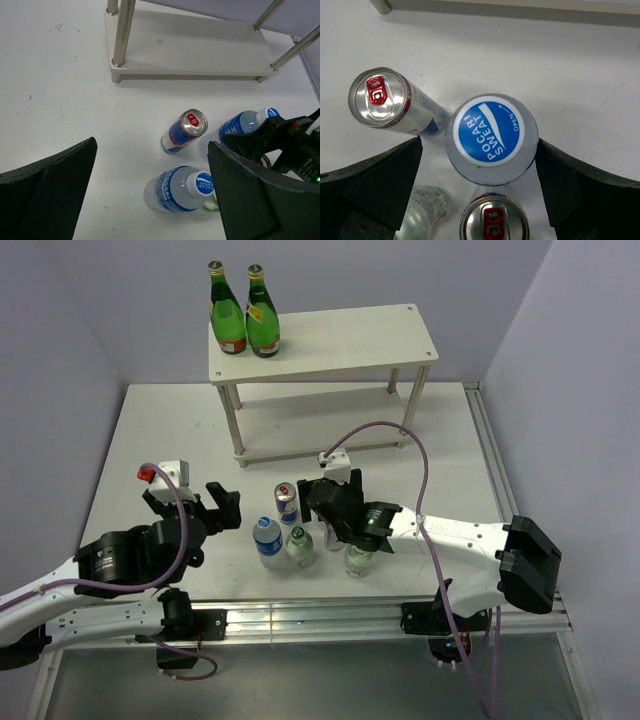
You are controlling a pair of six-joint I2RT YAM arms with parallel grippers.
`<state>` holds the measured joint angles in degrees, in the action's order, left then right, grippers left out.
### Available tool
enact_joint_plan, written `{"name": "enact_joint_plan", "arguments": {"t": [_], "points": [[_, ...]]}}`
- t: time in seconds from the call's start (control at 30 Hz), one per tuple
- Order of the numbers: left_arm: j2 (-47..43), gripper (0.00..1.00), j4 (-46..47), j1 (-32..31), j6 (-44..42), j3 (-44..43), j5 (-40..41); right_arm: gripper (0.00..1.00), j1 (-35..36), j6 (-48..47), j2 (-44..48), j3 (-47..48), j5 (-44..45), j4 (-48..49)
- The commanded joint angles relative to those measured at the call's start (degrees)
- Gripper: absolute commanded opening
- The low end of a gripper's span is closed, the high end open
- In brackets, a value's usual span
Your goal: Place and organize the beverage onto the shelf
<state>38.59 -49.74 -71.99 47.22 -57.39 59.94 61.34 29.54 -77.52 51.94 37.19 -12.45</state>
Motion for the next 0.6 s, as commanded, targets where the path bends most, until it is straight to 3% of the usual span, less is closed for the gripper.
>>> {"name": "enact_joint_plan", "arguments": {"t": [0.0,0.27,0.4,0.57], "points": [[-0.36,0.99,-1.06,-0.26,1.12,-0.36,1.32,1.00,-0.61,0.34,-1.58,-0.44,2.45,3.92],[-0.27,0.99,-0.89,-0.26,0.50,-0.36,1.49,0.96,-1.40,1.04,-3.17,-2.63,5.43,7.79],[0.61,0.99,-0.97,-0.26,-0.37,-1.06,1.49,0.77,-1.58,1.31,-2.91,-4.48,7.37,10.07],[1.40,0.99,-2.30,-0.26,-1.34,-3.43,2.46,0.45,-1.58,0.96,-2.64,-5.98,8.42,12.27]]}}
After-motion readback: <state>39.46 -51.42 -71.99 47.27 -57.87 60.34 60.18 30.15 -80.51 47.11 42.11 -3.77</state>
